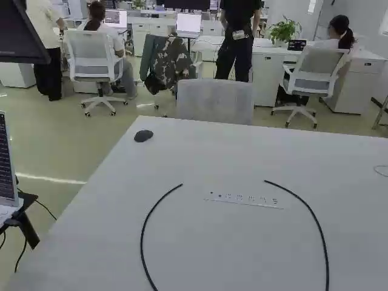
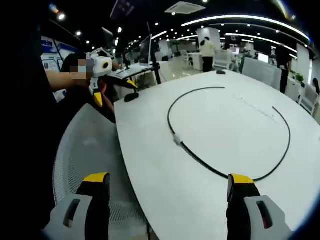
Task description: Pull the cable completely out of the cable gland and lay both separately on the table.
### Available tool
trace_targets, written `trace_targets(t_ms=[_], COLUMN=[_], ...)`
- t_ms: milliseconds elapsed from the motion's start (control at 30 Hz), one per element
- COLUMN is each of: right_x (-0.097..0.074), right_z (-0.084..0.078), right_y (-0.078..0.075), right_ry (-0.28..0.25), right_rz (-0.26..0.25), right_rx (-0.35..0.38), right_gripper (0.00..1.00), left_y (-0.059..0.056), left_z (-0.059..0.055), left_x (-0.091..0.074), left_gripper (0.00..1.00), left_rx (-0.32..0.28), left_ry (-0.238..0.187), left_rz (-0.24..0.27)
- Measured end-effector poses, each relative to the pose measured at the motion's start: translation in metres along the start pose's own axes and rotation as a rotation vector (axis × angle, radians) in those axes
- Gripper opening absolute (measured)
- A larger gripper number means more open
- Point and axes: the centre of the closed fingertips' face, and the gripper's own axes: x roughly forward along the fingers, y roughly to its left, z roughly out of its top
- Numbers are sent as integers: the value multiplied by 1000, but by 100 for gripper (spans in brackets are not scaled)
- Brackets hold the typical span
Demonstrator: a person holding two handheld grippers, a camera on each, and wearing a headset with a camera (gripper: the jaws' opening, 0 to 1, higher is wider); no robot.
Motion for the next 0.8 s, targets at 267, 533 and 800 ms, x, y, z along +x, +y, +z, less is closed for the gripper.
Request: trace_targets(t_ms=[267, 533, 800], right_x=[1, 6, 17], right_z=[4, 9, 14], right_y=[-4, -6, -19], right_ry=[-8, -12, 27], right_rz=[-11, -21, -23], right_rx=[9, 9, -18], right_gripper=[96, 93, 88], left_y=[0, 0, -5], left_z=[0, -2, -5], left_x=[-1, -2, -3], left_gripper=[97, 97, 98], left_rx=[3, -1, -6], left_ry=[3, 4, 4], left_rz=[-3, -5, -16])
